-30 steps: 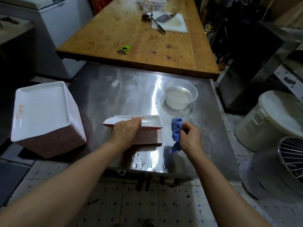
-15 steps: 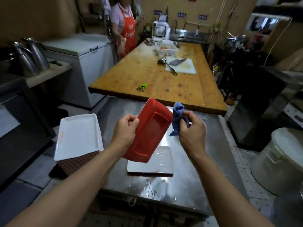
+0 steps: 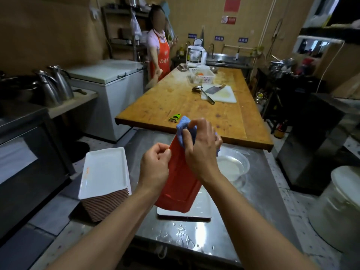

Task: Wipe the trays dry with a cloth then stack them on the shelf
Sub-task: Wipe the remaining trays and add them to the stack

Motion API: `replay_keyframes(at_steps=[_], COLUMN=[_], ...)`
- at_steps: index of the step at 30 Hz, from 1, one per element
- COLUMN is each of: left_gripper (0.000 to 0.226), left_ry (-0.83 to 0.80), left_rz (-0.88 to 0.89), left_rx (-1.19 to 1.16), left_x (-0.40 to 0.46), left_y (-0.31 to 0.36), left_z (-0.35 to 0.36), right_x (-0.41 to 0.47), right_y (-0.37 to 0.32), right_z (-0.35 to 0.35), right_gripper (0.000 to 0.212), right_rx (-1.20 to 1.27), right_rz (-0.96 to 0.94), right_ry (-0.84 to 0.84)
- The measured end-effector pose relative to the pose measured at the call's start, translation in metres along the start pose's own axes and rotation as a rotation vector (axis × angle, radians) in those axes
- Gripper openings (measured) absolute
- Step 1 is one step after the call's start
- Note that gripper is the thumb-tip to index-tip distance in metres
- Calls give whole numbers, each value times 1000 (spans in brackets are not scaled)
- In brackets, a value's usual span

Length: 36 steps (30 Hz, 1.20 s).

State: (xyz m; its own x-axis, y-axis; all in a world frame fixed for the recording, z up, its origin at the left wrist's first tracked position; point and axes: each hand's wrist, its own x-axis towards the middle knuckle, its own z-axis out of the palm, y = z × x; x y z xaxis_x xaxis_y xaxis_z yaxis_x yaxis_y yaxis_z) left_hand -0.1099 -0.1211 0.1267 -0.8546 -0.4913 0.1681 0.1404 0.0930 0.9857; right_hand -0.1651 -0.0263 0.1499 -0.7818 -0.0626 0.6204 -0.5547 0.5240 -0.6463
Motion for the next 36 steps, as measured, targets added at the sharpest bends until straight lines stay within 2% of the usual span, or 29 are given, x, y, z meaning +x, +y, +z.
replay_keyframes(at_steps=[3, 6, 10, 14, 21, 25, 28, 31, 33, 36], left_gripper=[21, 21, 20, 19, 20, 22, 18, 7, 20, 11], left_ry=[24, 36, 35, 40, 96, 161, 201, 197, 193, 146], left_rz=[-42, -98, -146, -218, -322, -389, -438, -506, -553, -584], left_rx=[-56, -135, -232, -352, -476, -566, -629, -685, -732, -753], left_x=[-3, -7, -8, -7, 8, 20, 30, 31, 26, 17], left_y=[1, 3, 8, 12, 6, 11, 14, 12, 8, -3], left_z=[2, 6, 9, 16, 31, 42, 48, 58, 63, 64], right_x=[-3, -3, -3, 5, -3, -26, -46, -49, -42, -36], right_y=[7, 20, 43, 45, 49, 55, 53, 51, 54, 63], right_z=[-5, -15, -29, -35, -42, -49, -57, -64, -67, -70], right_gripper=[27, 32, 27, 17, 24, 22, 20, 22, 26, 31], right_rx=[-57, -68, 42, 112, 152, 122, 161, 354, 547, 692], right_rz=[-110, -137, -3, 39, 95, 214, 265, 429, 580, 756], right_ry=[2, -1, -6, 41, 13, -75, -21, 74, 148, 174])
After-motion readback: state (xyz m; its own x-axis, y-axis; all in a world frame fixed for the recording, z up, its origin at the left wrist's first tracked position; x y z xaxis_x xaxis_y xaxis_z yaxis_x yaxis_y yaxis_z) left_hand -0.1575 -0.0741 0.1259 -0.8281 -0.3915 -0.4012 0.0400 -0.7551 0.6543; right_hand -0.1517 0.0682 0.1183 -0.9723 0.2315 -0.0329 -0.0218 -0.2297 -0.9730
